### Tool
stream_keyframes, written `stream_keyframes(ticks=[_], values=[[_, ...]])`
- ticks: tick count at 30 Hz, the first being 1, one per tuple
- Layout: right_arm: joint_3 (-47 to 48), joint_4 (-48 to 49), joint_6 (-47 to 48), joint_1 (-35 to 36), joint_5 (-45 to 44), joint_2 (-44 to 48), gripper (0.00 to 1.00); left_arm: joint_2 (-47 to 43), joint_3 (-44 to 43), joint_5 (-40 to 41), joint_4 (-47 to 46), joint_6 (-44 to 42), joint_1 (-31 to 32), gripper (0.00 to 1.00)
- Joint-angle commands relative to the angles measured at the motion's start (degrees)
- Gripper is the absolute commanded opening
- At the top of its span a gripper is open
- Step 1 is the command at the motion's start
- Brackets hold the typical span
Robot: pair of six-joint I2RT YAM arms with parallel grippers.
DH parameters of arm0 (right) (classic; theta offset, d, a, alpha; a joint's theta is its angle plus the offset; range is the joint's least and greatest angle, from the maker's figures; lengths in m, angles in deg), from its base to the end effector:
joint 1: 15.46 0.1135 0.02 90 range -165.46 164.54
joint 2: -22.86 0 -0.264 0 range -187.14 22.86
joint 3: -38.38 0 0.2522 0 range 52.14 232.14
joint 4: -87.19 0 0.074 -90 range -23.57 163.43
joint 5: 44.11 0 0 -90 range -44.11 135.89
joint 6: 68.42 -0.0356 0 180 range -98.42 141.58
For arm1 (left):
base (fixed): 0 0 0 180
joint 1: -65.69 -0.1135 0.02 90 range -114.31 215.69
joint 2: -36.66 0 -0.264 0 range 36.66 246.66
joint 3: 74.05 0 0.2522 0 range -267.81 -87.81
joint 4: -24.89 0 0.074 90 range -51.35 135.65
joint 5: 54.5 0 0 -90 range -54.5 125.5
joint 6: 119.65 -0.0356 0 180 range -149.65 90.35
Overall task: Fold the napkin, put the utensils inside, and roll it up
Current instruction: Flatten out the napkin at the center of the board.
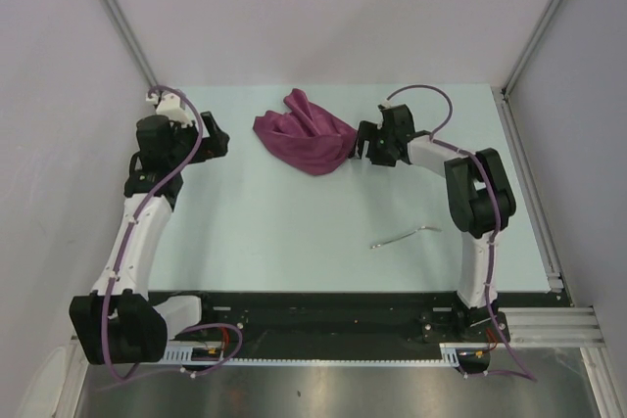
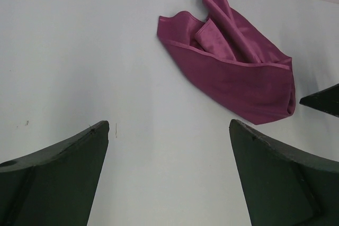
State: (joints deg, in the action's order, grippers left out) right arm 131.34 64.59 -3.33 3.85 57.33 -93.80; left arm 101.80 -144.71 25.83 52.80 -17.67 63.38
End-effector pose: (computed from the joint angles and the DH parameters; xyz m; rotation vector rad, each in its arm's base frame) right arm 0.4173 0.1537 0.1693 0.0213 2.4433 0.5950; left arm 0.2609 0.0045 0.3357 -0.1338 1.9613 -0.2762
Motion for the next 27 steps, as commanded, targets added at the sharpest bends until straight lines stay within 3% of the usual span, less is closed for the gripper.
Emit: stream_keyframes(ticks=[1,8,10,11,14,15,17,22,26,27], values=[[4.7,3.1,-4.3,0.9,5.9,-2.9,0.83,0.4,-0.5,-2.7,-1.5,1.4,0.3,1.00],[6.2,7.0,-8.6,1.7,11.0,-7.7,0.78,0.7,-0.6,-3.7,-1.3,2.1,0.3,1.00],[7.1,7.3,-8.8,1.9,11.8,-8.5,0.72,0.6,-0.5,-3.7,-1.5,2.1,0.3,1.00],[7.5,7.4,-8.7,1.8,12.3,-8.8,0.66,0.5,-0.4,-3.7,-1.5,2.2,0.3,0.99],[8.6,7.2,-8.4,1.4,14.1,-10.2,0.32,0.3,0.0,-3.9,-1.8,2.7,0.3,0.99],[8.6,7.0,-8.1,1.2,14.4,-9.9,0.12,0.4,0.1,-4.1,-2.0,3.0,0.3,1.00],[7.6,5.2,-7.2,0.1,13.9,-8.8,0.00,0.4,0.2,-4.8,-2.4,3.3,0.3,1.00],[-0.8,-4.8,0.1,-4.9,2.9,4.7,0.00,0.2,0.3,-3.3,-1.7,3.3,1.9,0.99],[-10.4,-9.8,1.5,-15.5,-5.3,15.9,0.00,0.6,1.5,-2.3,-2.6,6.6,4.6,0.98],[-12.9,-10.3,1.6,-17.2,-6.2,17.5,0.07,1.1,2.9,-2.6,-3.8,7.8,5.5,0.98]])
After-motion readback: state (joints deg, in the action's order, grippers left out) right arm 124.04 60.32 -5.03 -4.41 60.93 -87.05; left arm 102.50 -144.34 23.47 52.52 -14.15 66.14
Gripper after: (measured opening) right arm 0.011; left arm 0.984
